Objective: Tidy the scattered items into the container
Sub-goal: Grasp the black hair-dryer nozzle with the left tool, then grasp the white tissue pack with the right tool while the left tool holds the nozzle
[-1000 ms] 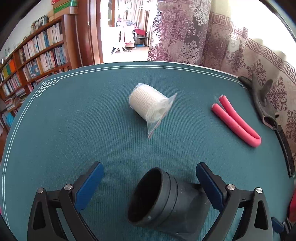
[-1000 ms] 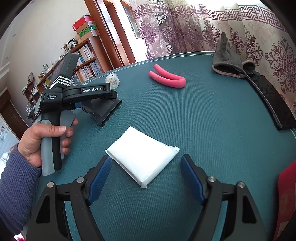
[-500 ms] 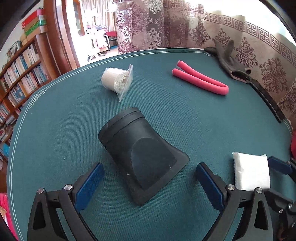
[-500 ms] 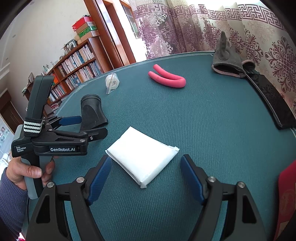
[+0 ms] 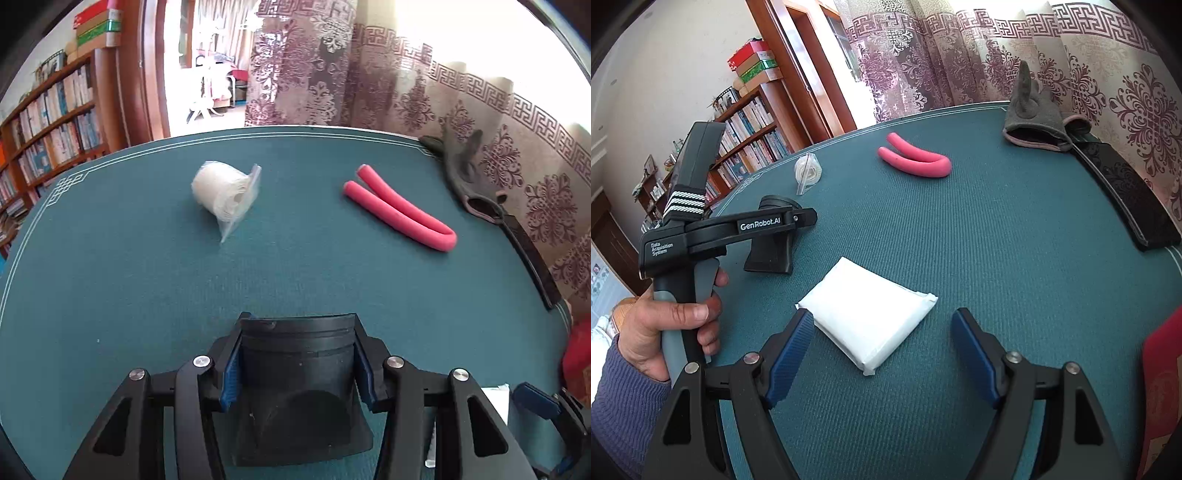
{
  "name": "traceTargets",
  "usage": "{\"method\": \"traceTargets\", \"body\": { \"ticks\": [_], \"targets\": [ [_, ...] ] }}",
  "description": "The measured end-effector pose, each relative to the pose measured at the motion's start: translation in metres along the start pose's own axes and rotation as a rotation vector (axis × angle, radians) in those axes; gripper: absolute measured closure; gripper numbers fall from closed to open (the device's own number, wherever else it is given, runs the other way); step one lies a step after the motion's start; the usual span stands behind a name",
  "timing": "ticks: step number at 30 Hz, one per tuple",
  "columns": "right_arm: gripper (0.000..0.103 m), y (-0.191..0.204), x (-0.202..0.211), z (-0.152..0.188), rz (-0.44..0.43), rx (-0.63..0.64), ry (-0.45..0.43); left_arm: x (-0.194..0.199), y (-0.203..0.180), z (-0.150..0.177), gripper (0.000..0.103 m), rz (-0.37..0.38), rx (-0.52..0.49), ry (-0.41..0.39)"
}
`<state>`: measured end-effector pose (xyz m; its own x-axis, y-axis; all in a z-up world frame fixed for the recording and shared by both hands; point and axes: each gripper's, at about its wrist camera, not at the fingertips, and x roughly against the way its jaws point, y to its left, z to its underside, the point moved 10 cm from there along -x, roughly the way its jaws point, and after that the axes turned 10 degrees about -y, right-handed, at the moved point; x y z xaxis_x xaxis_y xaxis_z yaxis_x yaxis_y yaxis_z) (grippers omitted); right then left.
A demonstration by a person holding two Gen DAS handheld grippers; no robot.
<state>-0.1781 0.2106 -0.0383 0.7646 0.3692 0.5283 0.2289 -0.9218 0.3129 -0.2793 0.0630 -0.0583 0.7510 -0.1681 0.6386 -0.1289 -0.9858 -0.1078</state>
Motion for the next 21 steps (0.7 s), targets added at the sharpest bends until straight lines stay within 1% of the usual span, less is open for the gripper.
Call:
{"method": "traceTargets", "body": {
  "ticks": [3,5,9,12,15,17,19,20,21],
  "targets": [
    [0.023,-0.002,0.004,-0.001,-0.005,-0.009,-0.005,0.009,-0.017,0.011,0.052,0.041,-0.069,0.003],
    [0.023,0.001,0.006,-0.002,-0.01,0.019,0.0,0.016,-0.021,0.017,0.052,0.068,-0.076,0.008],
    [0.023,0.017,0.009,-0.01,-0.016,0.139,-0.011,0.032,-0.012,0.024,0.052,0.078,-0.053,0.012],
    [0.023,0.034,0.005,-0.016,-0.021,0.261,-0.013,0.043,-0.001,0.022,0.052,0.072,-0.027,0.0],
    [0.023,0.048,-0.011,-0.013,-0.034,0.371,0.033,0.058,0.009,0.023,0.053,0.069,-0.009,-0.016],
    [0.023,0.048,-0.028,-0.006,-0.033,0.417,0.084,0.066,0.012,0.025,0.052,0.068,-0.006,-0.023],
    [0.023,0.04,-0.043,0.004,-0.01,0.428,0.138,0.074,0.015,0.027,0.053,0.072,0.002,-0.027],
    [0.024,0.039,-0.044,0.004,-0.009,0.427,0.135,0.077,0.015,0.029,0.052,0.077,0.006,-0.028],
    [0.028,0.039,-0.041,0.005,-0.013,0.422,0.143,0.08,0.015,0.03,0.052,0.082,0.008,-0.029]
  ]
}}
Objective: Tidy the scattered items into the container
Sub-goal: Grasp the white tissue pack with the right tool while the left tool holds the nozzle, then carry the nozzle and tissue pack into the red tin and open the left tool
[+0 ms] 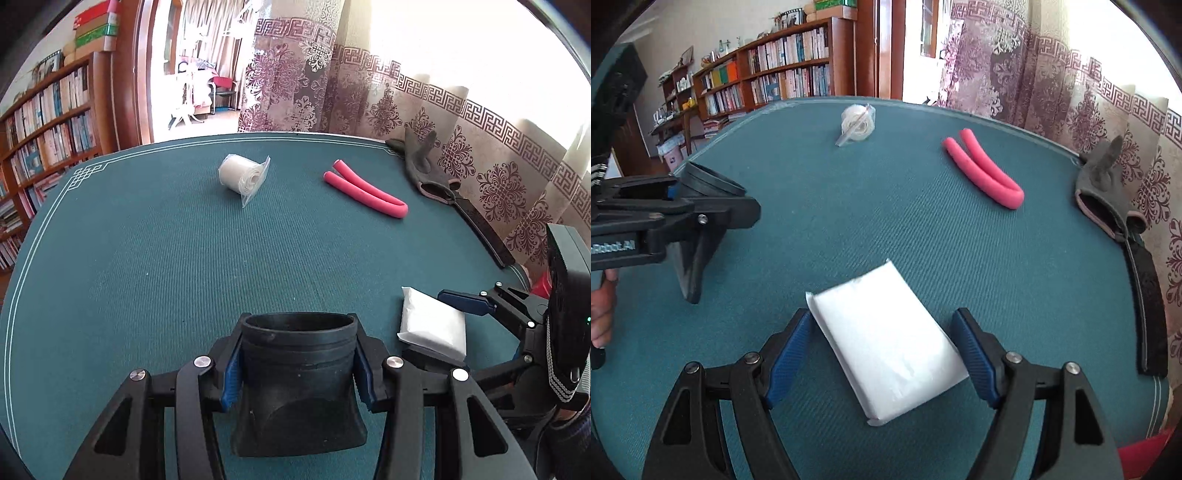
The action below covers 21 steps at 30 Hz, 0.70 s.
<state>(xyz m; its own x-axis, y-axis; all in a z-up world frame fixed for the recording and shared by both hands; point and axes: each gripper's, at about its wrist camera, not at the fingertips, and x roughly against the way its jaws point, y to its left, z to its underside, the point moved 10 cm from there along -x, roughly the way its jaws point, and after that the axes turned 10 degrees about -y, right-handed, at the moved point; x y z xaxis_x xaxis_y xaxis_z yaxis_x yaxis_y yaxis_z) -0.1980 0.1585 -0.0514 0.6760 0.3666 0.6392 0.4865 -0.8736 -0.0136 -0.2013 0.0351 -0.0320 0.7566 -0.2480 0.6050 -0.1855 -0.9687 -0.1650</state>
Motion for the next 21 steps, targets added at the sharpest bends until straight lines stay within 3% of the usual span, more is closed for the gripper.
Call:
{"method": "traceTargets", "body": {
  "ticks": [1,3,11,21],
  "targets": [
    [0.04,-0.001,0.003,0.001,0.018,-0.001,0.0,0.003,-0.001,0.002,0.052,0.005,0.0,0.0],
    [0.051,-0.001,0.01,0.006,0.025,-0.023,0.004,0.009,-0.006,0.005,0.053,0.018,-0.002,0.0],
    [0.052,0.006,0.066,0.028,0.028,-0.176,-0.051,0.035,-0.037,0.005,0.052,0.072,-0.031,-0.025],
    [0.052,-0.025,0.17,0.03,0.158,-0.279,-0.219,0.062,-0.091,0.007,0.052,0.149,-0.083,-0.037]
  ]
}}
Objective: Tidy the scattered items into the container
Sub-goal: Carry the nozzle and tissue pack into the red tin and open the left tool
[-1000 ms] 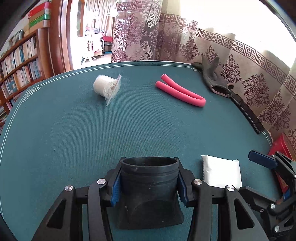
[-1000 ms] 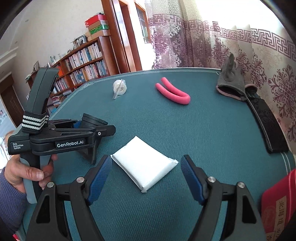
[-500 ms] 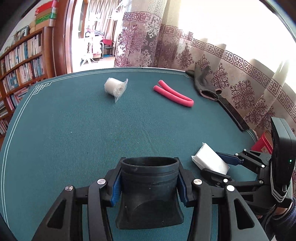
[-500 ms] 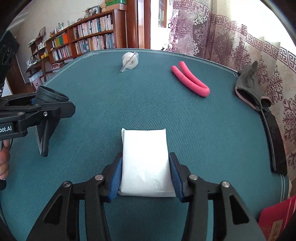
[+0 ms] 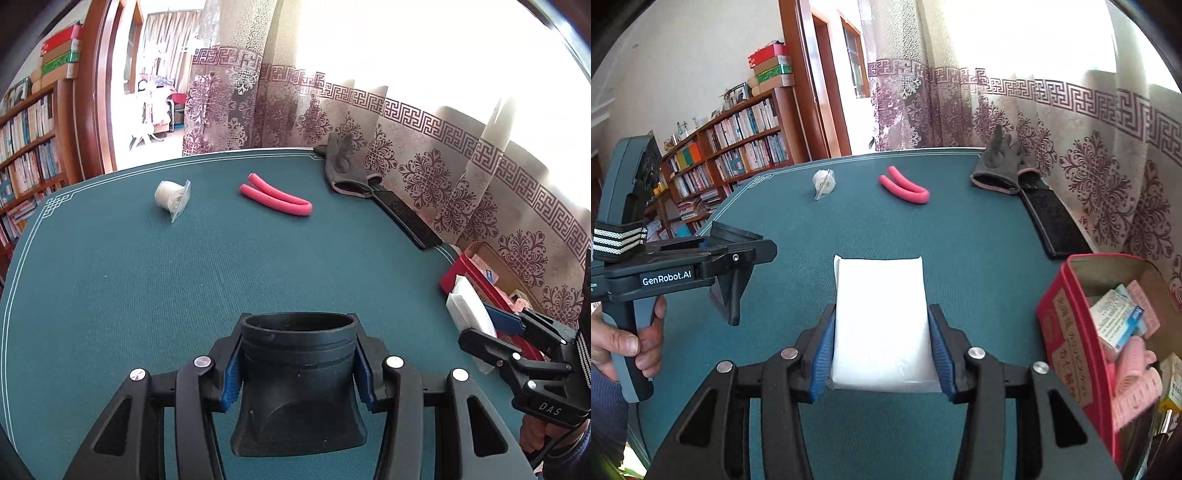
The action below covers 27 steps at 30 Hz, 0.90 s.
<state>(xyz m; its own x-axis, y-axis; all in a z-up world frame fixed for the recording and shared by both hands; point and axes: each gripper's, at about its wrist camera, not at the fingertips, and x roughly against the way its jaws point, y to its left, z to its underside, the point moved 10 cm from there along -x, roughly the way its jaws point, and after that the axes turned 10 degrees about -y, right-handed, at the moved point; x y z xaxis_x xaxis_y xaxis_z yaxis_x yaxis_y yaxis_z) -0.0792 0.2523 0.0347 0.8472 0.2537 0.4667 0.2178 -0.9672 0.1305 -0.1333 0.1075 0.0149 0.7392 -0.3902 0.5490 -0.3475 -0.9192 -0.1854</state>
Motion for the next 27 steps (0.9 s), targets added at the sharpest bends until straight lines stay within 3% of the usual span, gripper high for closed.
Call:
{"method": "traceTargets", "body": {
  "ticks": [13,17,27],
  "targets": [
    [0.052,-0.127,0.113,0.005,0.319,-0.181,-0.11,-0.011,-0.1,0.002,0.052,0.128,-0.114,0.035],
    [0.052,-0.15,0.119,0.013,0.338,-0.252,-0.114,-0.016,-0.136,-0.005,0.052,0.176,-0.15,0.038],
    [0.052,-0.157,0.119,0.02,0.33,-0.228,-0.124,-0.04,-0.222,-0.029,0.052,0.279,-0.212,0.036]
  ]
}}
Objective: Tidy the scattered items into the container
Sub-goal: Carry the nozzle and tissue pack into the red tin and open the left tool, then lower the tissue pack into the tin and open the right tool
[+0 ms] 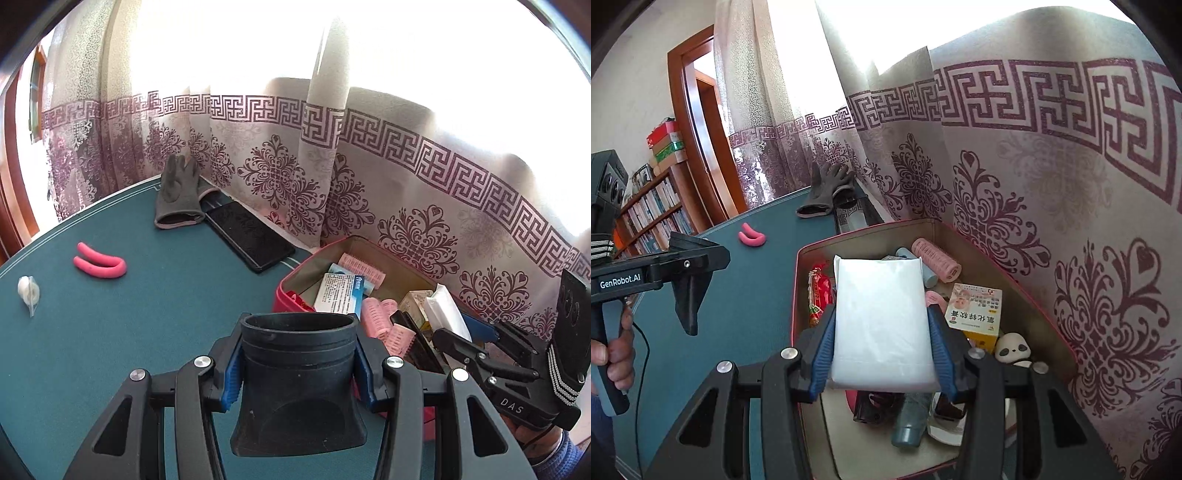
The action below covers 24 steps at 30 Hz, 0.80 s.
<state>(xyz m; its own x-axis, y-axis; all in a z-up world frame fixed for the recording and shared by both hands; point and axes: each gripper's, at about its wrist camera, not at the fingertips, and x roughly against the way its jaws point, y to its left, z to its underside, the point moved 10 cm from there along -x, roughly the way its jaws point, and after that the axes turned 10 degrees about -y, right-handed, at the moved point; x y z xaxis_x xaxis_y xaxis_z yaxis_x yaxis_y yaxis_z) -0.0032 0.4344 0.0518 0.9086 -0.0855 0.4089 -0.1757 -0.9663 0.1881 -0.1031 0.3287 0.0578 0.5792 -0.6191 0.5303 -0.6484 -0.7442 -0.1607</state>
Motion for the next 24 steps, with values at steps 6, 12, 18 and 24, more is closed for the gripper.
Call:
{"method": "traceTargets", "body": {
  "ticks": [6,12,18,24],
  "targets": [
    [0.052,-0.011,0.004,-0.001,0.002,-0.022,-0.008,-0.028,-0.029,-0.016,0.052,0.049,-0.01,0.006],
    [0.052,-0.017,0.002,0.0,0.003,-0.03,-0.003,-0.057,-0.044,-0.033,0.052,0.08,0.012,0.009],
    [0.052,-0.018,0.001,0.003,0.007,-0.031,0.002,-0.071,-0.041,-0.036,0.016,0.036,0.0,-0.012],
    [0.052,-0.019,0.0,0.003,0.009,-0.04,0.001,-0.064,-0.013,-0.023,0.016,-0.008,0.04,0.001]
  ]
}}
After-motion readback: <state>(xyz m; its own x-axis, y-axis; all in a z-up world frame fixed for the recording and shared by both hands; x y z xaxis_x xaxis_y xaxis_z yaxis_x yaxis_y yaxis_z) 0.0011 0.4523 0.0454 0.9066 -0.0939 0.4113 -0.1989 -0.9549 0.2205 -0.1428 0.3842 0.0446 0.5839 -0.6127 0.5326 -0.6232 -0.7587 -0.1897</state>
